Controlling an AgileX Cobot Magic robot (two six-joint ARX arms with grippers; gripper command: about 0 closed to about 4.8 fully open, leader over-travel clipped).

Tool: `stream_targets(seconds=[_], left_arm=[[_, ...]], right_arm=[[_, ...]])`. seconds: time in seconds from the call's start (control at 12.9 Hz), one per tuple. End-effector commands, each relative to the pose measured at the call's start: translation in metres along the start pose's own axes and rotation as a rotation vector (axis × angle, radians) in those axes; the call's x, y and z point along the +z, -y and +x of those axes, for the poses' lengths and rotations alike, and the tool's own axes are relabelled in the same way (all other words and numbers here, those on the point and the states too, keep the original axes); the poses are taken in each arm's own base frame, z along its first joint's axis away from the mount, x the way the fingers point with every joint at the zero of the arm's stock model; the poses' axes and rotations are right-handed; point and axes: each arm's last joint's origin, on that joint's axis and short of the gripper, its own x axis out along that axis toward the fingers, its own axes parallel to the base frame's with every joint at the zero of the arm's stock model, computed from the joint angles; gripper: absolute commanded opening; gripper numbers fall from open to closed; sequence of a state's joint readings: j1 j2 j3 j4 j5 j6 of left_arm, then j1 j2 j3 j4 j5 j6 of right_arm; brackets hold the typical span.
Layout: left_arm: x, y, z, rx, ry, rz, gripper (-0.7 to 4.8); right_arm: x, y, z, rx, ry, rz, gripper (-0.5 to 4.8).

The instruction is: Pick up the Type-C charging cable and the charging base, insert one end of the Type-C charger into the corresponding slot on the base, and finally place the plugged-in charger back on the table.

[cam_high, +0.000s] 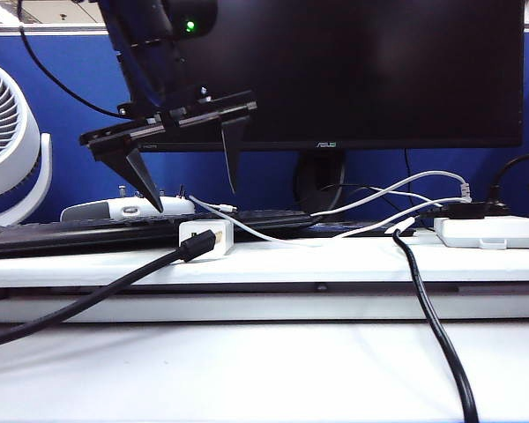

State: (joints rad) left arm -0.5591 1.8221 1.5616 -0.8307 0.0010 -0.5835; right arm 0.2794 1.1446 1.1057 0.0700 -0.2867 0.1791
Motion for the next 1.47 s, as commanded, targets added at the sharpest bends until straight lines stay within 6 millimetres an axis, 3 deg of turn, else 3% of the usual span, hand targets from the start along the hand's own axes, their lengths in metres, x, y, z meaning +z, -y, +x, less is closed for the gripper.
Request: stream_targets(seconds=[0.08,0.54,1.47], left_arm=[[-0.002,0.003,0.011,-0.03,-0.089,0.017,4.79],[-0.008,0.009,0.026,-0.015,-0.116,0.047,4.79],[-0.008,0.01,0.031,0.023,-0.096,0.1,4.79]], right_arm=[[0.005,-0.002,-0.002,0.01,0.027,-0.003,-0.01],[0.005,-0.002,-0.002,0.01,0.027,-0.003,-0.01],[0.005,-0.002,-0.002,0.01,0.027,-0.003,-0.01]])
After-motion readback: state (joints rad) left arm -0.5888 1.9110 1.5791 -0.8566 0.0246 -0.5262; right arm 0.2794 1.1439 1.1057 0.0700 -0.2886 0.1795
